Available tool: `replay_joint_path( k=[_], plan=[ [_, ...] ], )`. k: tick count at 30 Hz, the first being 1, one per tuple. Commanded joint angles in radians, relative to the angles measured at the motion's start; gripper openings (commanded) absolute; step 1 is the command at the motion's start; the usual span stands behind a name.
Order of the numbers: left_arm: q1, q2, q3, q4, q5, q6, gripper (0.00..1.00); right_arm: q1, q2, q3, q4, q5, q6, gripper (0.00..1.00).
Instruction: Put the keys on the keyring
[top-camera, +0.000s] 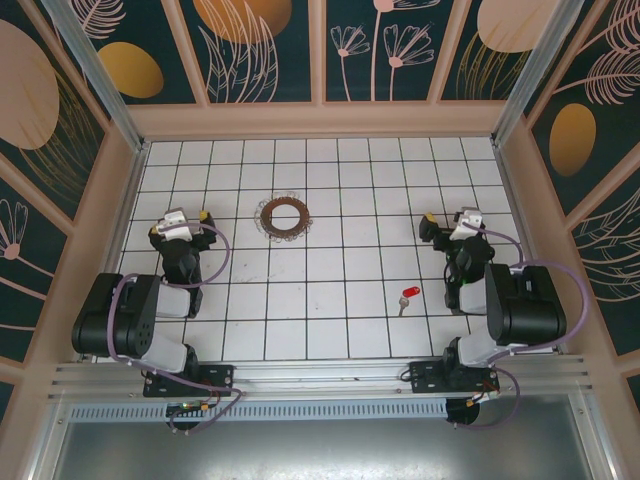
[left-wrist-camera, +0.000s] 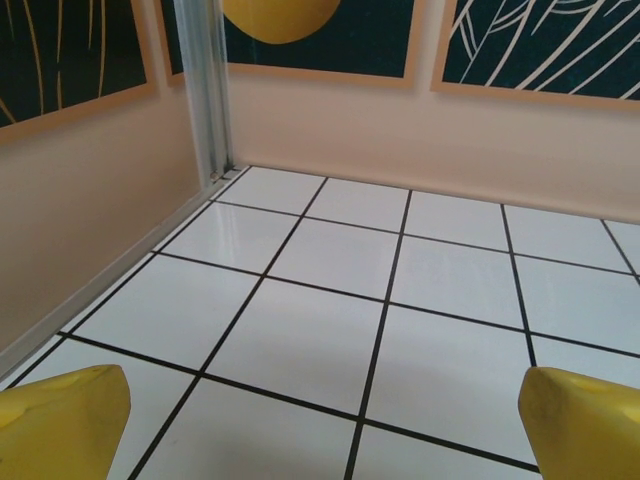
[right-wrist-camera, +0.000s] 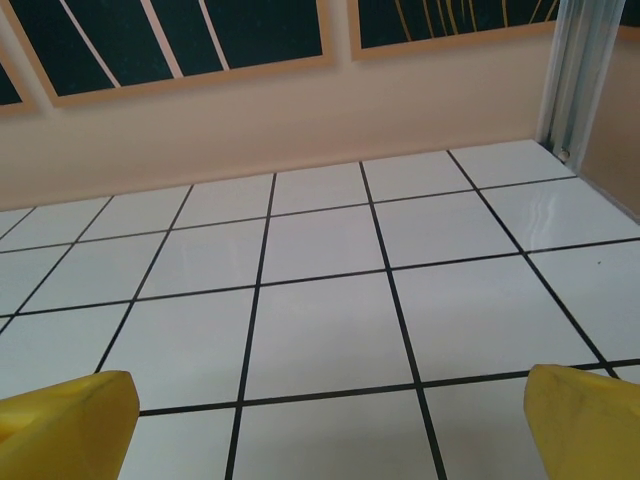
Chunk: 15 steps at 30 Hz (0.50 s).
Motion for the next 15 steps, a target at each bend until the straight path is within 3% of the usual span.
replay_joint_path(
  k=[1,5,9,13,15],
  plan=[
    [0.007,-0.063,0.053,-0.118,0.032,0.018,0.99,0.006,-0.095,0.008,-0.066,0.003,0.003,0.99],
    [0.007,-0.129,0.104,-0.282,0.037,-0.001,0.99,0.061,-0.236,0.044,-0.223,0.047,-0.022,0.99],
    [0.007,-0.206,0.139,-0.412,0.073,-0.060,0.99,0.114,-0.327,0.121,-0.407,0.091,0.049,0.99],
    [0.005,-0.314,0.239,-0.664,0.154,-0.203,0.99,0.164,-0.328,0.272,-0.669,0.143,0.158,0.99],
    [0.005,-0.359,0.296,-0.779,0.260,-0.300,0.99,0.179,-0.293,0.353,-0.763,0.102,0.222,0.99]
  ],
)
